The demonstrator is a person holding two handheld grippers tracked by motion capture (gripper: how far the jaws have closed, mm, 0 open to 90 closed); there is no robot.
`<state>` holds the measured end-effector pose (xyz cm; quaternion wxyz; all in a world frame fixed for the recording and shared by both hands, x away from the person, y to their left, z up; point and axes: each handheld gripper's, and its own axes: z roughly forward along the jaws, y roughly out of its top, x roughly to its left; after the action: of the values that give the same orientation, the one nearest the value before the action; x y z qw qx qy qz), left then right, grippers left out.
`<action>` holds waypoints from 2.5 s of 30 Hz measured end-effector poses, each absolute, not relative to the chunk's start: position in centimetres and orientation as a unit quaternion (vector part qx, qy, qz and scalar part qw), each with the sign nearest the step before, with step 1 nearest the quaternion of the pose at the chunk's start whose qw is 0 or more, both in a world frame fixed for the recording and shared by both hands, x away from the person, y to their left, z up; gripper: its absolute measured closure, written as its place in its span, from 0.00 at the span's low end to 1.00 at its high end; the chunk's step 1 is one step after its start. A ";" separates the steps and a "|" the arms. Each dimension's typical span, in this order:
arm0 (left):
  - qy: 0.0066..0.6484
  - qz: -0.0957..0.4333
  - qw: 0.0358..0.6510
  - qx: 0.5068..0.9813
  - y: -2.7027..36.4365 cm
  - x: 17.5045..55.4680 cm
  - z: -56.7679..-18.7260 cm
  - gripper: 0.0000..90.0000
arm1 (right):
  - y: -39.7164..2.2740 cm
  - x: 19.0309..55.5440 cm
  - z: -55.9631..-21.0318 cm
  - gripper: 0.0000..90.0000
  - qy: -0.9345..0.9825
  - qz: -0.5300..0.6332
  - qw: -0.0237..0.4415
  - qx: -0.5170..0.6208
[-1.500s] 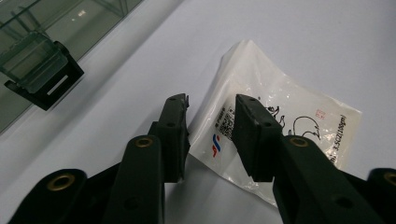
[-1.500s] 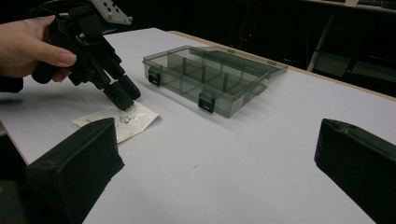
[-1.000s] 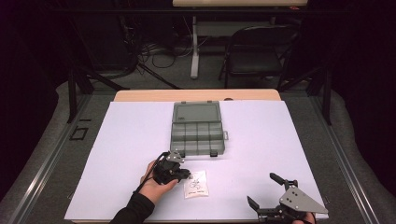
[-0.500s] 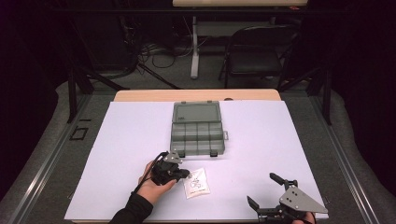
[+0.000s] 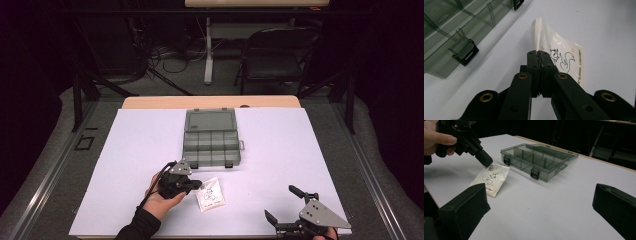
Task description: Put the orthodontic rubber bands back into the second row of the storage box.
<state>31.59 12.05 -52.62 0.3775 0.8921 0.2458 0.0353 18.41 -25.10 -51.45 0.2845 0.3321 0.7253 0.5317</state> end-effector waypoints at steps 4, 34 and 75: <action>0.240 0.040 0.383 0.891 12.2 31.2 -51.9 0.99 | -25.1 18.4 -51.4 0.00 0.726 0.532 0.285 0.331; 0.209 0.096 0.402 0.887 12.7 30.4 -47.3 0.98 | -25.2 18.4 -51.4 0.00 0.728 0.529 0.284 0.331; 0.238 0.135 0.394 0.877 13.7 36.1 -42.3 0.98 | -25.2 18.3 -51.4 0.00 0.728 0.529 0.283 0.331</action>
<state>36.07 13.69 -42.26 0.3940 0.8773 0.2384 0.1350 18.35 -25.17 -51.38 0.2833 0.3308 0.7280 0.5294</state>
